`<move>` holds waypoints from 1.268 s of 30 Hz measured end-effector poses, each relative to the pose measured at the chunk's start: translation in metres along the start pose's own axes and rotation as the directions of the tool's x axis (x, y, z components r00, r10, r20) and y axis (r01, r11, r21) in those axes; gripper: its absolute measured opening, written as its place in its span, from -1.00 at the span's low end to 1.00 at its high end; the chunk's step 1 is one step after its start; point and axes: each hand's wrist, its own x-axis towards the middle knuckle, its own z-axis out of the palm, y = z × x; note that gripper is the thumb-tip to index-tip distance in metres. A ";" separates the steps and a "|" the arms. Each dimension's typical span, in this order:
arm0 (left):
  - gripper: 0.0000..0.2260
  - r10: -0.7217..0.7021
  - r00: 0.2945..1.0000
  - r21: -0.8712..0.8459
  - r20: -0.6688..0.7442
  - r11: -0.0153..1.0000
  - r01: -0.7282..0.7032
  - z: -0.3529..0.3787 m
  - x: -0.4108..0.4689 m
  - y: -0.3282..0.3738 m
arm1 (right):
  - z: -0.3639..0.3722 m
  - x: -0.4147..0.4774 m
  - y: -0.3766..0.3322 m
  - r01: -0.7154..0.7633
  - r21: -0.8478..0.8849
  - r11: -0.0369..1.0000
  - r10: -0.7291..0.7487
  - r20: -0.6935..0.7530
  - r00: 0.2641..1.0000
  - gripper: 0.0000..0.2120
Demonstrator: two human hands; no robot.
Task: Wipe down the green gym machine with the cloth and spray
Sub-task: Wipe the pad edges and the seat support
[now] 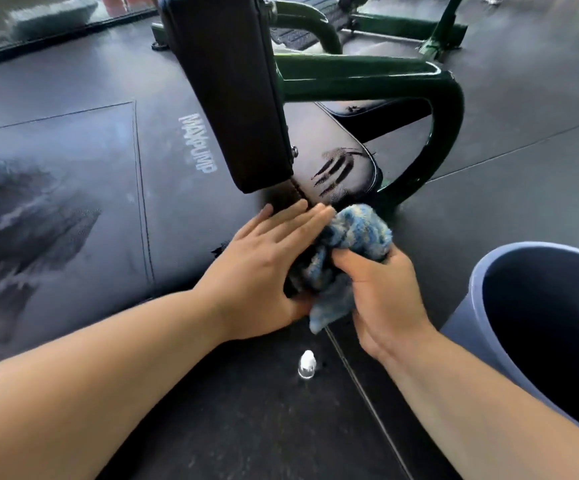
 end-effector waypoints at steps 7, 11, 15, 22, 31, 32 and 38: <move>-0.63 -0.412 0.890 -0.350 -0.196 0.877 0.329 -0.010 0.023 0.016 | -0.020 -0.003 -0.002 -0.289 0.133 0.948 0.206 0.435 0.876 -0.46; -0.56 -0.428 0.904 -0.517 -0.001 0.774 0.366 -0.009 0.025 0.033 | -0.019 0.005 -0.007 -0.291 0.203 0.935 0.236 0.254 0.938 -0.45; -0.58 -0.266 0.959 -0.437 0.096 0.855 0.281 0.006 0.013 0.033 | -0.010 0.013 -0.022 -0.315 0.374 0.873 0.295 0.110 0.949 -0.80; -0.74 -0.468 0.858 -0.469 -0.211 0.819 0.331 -0.005 0.018 0.017 | -0.014 0.032 -0.024 0.125 0.065 0.990 -0.096 -0.336 0.937 -0.80; -0.72 -0.288 0.917 -0.014 -0.277 0.955 0.296 0.008 0.004 -0.019 | 0.000 0.021 0.041 0.180 -0.465 0.867 -0.324 -0.251 0.912 -0.77; -0.71 -0.266 0.920 0.001 -0.288 0.960 0.279 0.009 0.004 -0.019 | 0.002 0.011 0.045 0.222 -0.467 0.856 -0.333 -0.171 0.927 -0.82; -0.73 -0.252 0.946 -0.046 -0.205 0.968 0.248 0.005 0.001 -0.027 | -0.008 0.041 0.010 0.404 -0.367 0.838 -0.515 -0.287 0.808 -0.72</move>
